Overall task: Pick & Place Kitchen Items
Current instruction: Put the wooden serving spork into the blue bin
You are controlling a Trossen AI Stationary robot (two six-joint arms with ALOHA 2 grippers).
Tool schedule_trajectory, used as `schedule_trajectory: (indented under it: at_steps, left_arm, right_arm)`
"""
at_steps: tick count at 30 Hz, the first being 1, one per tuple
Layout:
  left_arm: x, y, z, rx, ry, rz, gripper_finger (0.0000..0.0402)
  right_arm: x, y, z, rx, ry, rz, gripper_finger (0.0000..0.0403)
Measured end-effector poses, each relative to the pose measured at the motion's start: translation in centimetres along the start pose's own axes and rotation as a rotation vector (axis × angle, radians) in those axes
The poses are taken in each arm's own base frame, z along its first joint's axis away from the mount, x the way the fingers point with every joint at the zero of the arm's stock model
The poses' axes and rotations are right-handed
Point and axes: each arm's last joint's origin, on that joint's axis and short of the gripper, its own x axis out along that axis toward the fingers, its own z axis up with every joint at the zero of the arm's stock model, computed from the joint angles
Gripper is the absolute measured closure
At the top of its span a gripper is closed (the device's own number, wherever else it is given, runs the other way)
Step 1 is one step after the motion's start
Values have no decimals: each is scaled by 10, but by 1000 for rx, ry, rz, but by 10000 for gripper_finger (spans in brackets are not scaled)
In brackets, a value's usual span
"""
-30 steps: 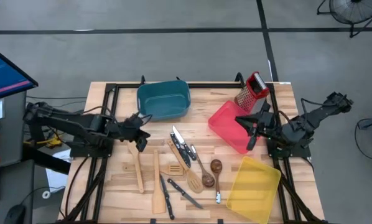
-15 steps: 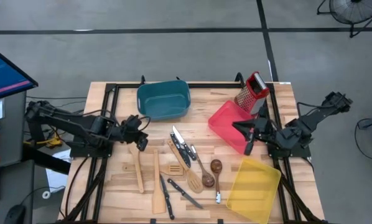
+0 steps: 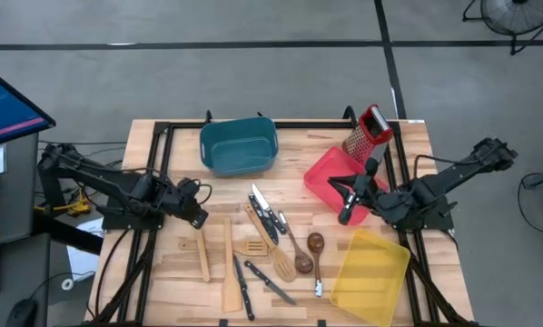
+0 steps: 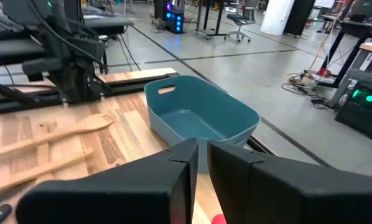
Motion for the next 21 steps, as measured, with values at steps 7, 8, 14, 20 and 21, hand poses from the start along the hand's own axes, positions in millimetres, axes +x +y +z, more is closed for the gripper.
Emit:
schedule_trajectory:
  at_steps: [7, 8, 14, 20, 21]
  left_arm:
    - [18, -5, -27, -153, 81, 82, 183]
    - [21, -5, -32, -164, 95, 105, 176]
    - [34, -12, -51, -225, 104, 191, 156]
    - [43, -21, -59, -357, -9, 156, 156]
    - [45, -23, -59, -369, -12, 154, 155]
  right_arm:
    - [5, 3, -3, -15, 12, -15, 356]
    - [5, 3, -3, -14, 12, -15, 356]
    - [5, 3, -3, -15, 12, -15, 356]
    - [5, 3, -3, -16, 13, -15, 356]
    - [5, 3, -3, -16, 13, -15, 356]
